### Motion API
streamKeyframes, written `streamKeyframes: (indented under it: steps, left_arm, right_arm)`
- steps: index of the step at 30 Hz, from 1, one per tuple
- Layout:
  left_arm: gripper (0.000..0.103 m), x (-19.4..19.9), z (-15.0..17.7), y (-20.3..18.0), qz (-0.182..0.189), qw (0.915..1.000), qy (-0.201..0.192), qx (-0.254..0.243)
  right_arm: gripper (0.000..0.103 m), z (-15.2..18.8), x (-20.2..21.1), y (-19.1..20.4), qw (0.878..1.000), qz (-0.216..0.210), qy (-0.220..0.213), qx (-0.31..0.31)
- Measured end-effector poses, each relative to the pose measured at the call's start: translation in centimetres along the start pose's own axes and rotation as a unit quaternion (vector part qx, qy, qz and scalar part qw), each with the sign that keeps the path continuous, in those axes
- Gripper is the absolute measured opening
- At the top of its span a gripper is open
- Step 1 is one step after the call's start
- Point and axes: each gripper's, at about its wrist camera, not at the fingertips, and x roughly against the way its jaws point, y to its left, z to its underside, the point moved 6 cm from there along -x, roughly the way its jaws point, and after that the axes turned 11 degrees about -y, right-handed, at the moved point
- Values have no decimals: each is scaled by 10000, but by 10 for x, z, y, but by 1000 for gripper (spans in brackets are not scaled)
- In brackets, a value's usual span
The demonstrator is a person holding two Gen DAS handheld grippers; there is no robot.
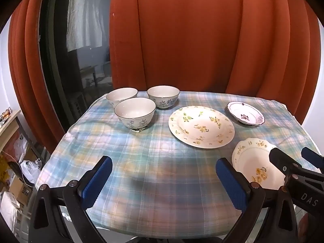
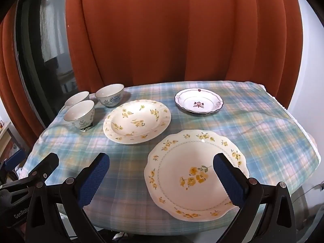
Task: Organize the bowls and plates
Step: 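Move both tools toward the large scalloped yellow-flower plate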
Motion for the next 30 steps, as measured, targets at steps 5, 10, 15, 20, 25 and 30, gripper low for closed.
streamKeyframes:
  steps: [5, 10, 15, 20, 25, 30]
  left_arm:
    - [103, 1, 1, -1, 1, 10000, -27, 13]
    - [103, 0, 0, 0, 21, 10000, -38, 19]
    - [103, -3, -2, -3, 11, 10000, -31, 6]
    - [103, 3, -3, -5, 12, 10000, -55, 7]
    - [103, 4, -1, -9, 18, 10000, -27, -48]
    - [103, 5, 1, -3, 40, 10000, 4, 31]
  right_arm:
    - [103, 0, -1, -1, 10000, -5, 0, -9]
    - [103, 0, -2, -1, 10000, -10, 9, -9]
    - [103, 1, -4, -1, 10000, -25, 46, 7]
    - [103, 2, -7, -5, 9999, -64, 90, 30]
    - [103, 4, -8, -7, 9998, -90, 151, 29]
    - [103, 2, -9, -3, 9998, -139, 167, 24]
